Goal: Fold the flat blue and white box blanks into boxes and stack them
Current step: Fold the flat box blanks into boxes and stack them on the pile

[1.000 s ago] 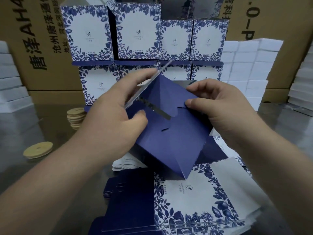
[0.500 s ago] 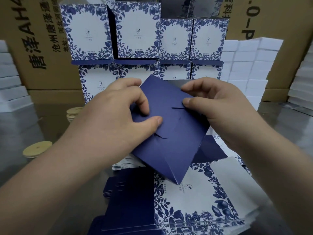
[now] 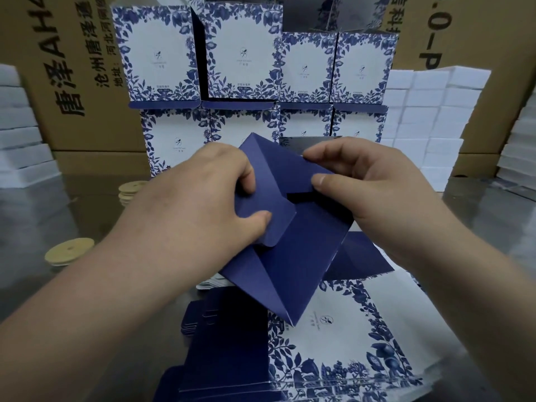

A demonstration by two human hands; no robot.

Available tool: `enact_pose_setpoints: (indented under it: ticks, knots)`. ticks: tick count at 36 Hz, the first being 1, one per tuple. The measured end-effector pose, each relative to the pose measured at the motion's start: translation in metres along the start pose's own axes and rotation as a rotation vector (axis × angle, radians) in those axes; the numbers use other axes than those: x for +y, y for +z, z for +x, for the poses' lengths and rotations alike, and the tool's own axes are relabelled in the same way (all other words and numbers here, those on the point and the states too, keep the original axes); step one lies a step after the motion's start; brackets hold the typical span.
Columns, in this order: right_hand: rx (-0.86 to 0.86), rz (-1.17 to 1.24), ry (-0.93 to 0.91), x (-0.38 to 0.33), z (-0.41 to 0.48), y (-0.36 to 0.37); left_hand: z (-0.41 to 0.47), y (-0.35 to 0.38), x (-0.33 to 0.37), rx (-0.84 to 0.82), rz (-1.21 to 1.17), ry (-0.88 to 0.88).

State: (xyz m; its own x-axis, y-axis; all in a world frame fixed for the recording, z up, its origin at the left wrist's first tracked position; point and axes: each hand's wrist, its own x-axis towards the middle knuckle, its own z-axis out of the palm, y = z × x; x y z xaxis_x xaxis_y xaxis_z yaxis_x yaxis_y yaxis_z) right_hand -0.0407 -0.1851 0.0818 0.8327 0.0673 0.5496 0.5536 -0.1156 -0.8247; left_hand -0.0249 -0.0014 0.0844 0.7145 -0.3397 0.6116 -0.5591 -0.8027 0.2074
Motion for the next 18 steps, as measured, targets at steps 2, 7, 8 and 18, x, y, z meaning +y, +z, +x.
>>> enact_pose_setpoints:
  ticks: [2,7,8,18]
  knots:
    - [-0.001,-0.016,-0.004,-0.0001,-0.0002,0.0003,-0.0010,-0.0003,0.0023,-0.014,0.030,0.001]
    - [-0.006,-0.048,-0.007,0.0001,-0.0005,0.0013,-0.0026,-0.0018,0.0049,-0.032,0.099,-0.015]
    - [-0.005,-0.053,-0.008,0.0002,-0.0006,0.0015,-0.0027,-0.0016,0.0051,-0.034,0.106,-0.019]
    - [-0.008,-0.052,-0.007,0.0000,-0.0004,0.0018,-0.0020,0.0036,0.0027,0.012,0.147,0.009]
